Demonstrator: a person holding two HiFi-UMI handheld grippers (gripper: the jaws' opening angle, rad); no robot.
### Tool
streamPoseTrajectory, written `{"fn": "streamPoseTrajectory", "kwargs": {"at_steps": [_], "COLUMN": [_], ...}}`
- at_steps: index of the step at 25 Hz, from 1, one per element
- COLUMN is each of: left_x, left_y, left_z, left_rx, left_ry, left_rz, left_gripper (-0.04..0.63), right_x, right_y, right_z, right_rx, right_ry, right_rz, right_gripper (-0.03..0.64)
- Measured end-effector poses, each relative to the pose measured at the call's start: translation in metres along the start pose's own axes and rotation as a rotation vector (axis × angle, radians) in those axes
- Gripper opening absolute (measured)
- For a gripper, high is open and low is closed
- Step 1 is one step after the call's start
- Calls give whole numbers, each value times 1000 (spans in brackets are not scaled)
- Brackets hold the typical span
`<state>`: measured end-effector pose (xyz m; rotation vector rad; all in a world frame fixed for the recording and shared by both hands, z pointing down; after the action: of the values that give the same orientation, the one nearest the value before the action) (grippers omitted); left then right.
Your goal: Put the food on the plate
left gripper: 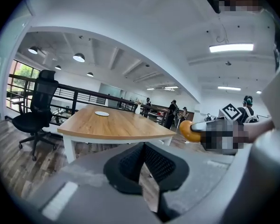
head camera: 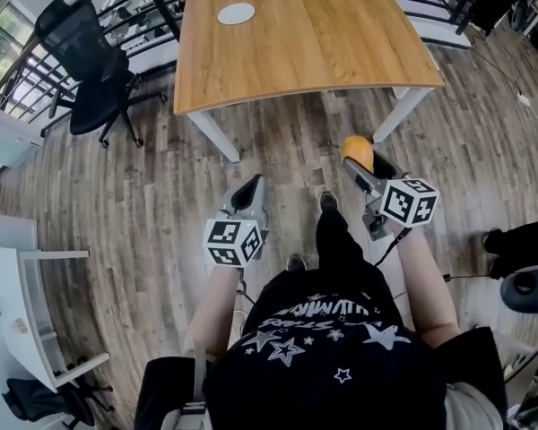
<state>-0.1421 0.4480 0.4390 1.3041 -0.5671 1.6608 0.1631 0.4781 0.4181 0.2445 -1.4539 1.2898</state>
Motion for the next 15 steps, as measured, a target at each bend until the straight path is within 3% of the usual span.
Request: {"fn": "streamPoseTrajectory", "kwargs": {"at_steps": [4, 15], "left_x": [-9, -54], "left_y": [4, 6], "left_z": [27, 131], "left_rx": [-32, -94], "left_ry": [-6, -6], "left_rz": [-55, -63], "left_gripper": [2, 2], "right_x": [-15, -100], "right_y": [-27, -114], "right_z": [27, 98], "right_rx": [-20, -73], "right_ry": [26, 51], "right_rz": [-1, -4], "right_gripper": [330, 330]}}
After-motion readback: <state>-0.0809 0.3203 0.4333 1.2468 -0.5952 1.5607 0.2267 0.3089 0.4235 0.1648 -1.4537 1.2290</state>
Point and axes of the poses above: the fingertips, and each gripper's own axes: z forward along the fingers, y to its left, x out of its underside, the point moved 8 cm from there along -z, backward along the fingers, and after that the axes turned 12 degrees about -x, right-handed, at the moved point
